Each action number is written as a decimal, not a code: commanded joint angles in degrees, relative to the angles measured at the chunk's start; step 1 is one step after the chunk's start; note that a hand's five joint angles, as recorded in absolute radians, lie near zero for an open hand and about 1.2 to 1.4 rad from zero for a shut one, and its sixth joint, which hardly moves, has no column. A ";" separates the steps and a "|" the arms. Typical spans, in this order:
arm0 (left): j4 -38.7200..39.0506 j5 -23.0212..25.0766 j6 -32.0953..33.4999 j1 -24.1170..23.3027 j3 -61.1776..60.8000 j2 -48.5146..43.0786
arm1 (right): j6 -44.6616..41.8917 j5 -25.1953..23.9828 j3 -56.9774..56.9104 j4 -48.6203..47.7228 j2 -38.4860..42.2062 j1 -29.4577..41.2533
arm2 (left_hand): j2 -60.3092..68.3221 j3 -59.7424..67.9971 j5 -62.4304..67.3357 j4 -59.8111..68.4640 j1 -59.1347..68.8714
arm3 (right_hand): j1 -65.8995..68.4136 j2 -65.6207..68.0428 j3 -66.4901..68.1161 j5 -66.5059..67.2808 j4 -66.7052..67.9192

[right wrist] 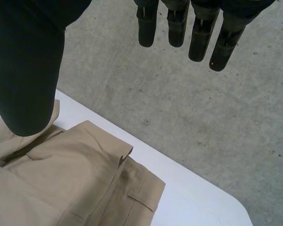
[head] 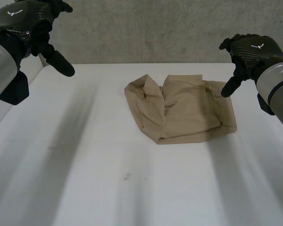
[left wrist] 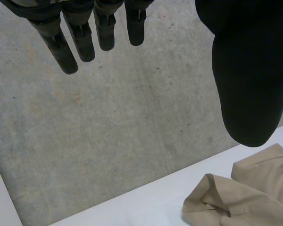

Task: Fold the shorts.

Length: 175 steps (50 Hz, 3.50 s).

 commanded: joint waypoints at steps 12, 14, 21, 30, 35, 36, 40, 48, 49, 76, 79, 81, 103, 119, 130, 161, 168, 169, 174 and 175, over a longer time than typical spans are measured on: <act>0.33 0.17 0.20 -0.31 -0.76 -0.13 | -0.35 -0.03 -0.09 -0.66 0.22 0.18 | -1.87 -2.49 -2.71 -1.83 -1.20 | -1.77 -2.82 -2.38 -4.02 -3.66; 0.33 0.17 0.20 -0.31 -0.76 -0.31 | -0.70 -0.11 -0.18 -1.01 0.14 0.18 | -1.87 -2.49 -2.71 -1.83 -1.20 | -1.77 -2.82 -2.38 -4.02 -3.66; 0.68 0.26 0.38 -0.31 -2.08 -0.22 | -3.15 -1.52 -1.67 -0.76 0.84 0.00 | -1.87 -2.49 -2.71 -1.83 -1.20 | -1.77 -2.82 -2.38 -4.02 -3.66; 2.08 0.35 0.29 -0.48 -2.96 -0.83 | -16.17 -5.03 -8.43 11.20 13.92 -2.37 | -1.87 -2.49 -2.71 -1.83 -1.20 | -1.77 -2.82 -2.38 -4.02 -3.66; 6.29 0.35 0.29 -1.09 -6.21 -1.71 | -12.13 -6.35 -12.57 11.11 22.62 -4.13 | -1.87 -2.49 -2.71 -1.83 -1.20 | -1.77 -2.82 -2.38 -4.02 -3.66; 8.30 0.35 0.37 -1.79 -7.34 -2.76 | -10.47 -7.48 -14.40 11.11 25.25 -4.57 | -1.83 -2.44 -2.67 -1.78 -1.16 | -1.77 -2.82 -2.38 -4.02 -3.66; 12.35 -0.09 0.38 -4.60 -9.63 -5.75 | -7.65 -11.96 -17.66 11.46 30.97 -4.83 | -1.87 -2.49 -2.71 -1.83 -1.20 | -1.77 -2.82 -2.38 -4.02 -3.66; 14.48 -0.27 0.38 -6.72 -12.80 -8.22 | -6.94 -17.60 -17.93 9.19 36.77 -4.13 | -1.87 -2.49 -2.71 -1.83 -1.20 | 14.05 13.01 13.44 11.80 12.16; 14.48 -0.18 0.38 -6.55 -13.07 -8.13 | -6.94 -17.52 -18.11 8.40 37.22 -4.13 | -1.87 -2.49 -2.71 -1.83 -1.20 | 20.28 19.24 19.68 18.04 18.40; 14.39 0.08 -0.50 4.44 -16.32 3.20 | 5.80 -19.10 -9.93 -3.65 25.27 26.53 | -1.87 -2.49 -2.71 -1.83 -1.20 | 68.23 67.18 67.62 65.98 66.34; 14.39 0.08 -0.59 4.97 -17.11 3.29 | 8.17 -19.19 -11.51 -5.84 28.08 31.10 | -1.87 -2.49 -2.71 -1.83 -1.20 | 68.23 67.18 67.62 65.98 66.34; 14.39 0.08 -0.59 5.40 -17.72 3.29 | 8.62 -19.36 -13.35 -6.72 30.18 33.82 | -1.87 -2.49 -2.71 -1.83 -1.20 | 68.23 67.18 67.62 65.98 66.34; 14.74 0.17 -0.42 6.46 -18.34 3.30 | 4.32 -18.66 -13.63 13.56 15.61 21.28 | -1.66 -2.28 -2.50 -1.62 -0.99 | -1.77 -2.82 -2.38 -4.02 -3.66; 14.65 -7.89 -1.47 -13.03 -18.52 -11.27 | -6.76 -12.16 -19.42 10.33 22.80 10.37 | 0.36 -0.26 -0.48 0.40 1.03 | -1.77 -2.82 -2.38 -4.02 -3.66; 20.62 -16.71 -1.12 -18.93 -11.33 -26.39 | -6.50 -10.84 -29.79 11.46 34.40 10.37 | 2.21 1.59 1.37 2.25 2.88 | -1.77 -2.82 -2.38 -4.02 -3.66; 33.53 -9.61 19.18 -7.17 31.05 -36.36 | -16.26 -3.45 -53.71 -18.23 34.43 9.93 | 68.13 67.51 67.29 68.17 68.80 | 68.23 67.18 67.62 65.98 66.34; 38.81 -6.43 15.95 -4.97 23.79 -27.40 | -14.59 -4.77 -42.40 -25.97 24.85 9.84 | 68.13 67.51 67.29 68.17 68.80 | 68.23 67.18 67.62 65.98 66.34; 39.08 -6.16 15.15 -4.79 21.93 -26.51 | -14.24 -4.95 -40.54 -26.33 23.70 9.84 | 68.13 67.51 67.29 68.17 68.80 | 68.23 67.18 67.62 65.98 66.34; 39.44 -2.56 11.63 -3.12 9.54 -21.15 | -11.69 -7.31 -23.79 -27.38 16.77 9.76 | 68.13 67.51 67.29 68.17 68.80 | 68.23 67.18 67.62 65.98 66.34; 39.44 -0.90 11.28 -2.86 4.12 -19.23 | -11.68 -7.67 -22.61 -27.38 16.49 9.67 | 68.13 67.51 67.29 68.17 68.80 | 68.23 67.18 67.62 65.98 66.34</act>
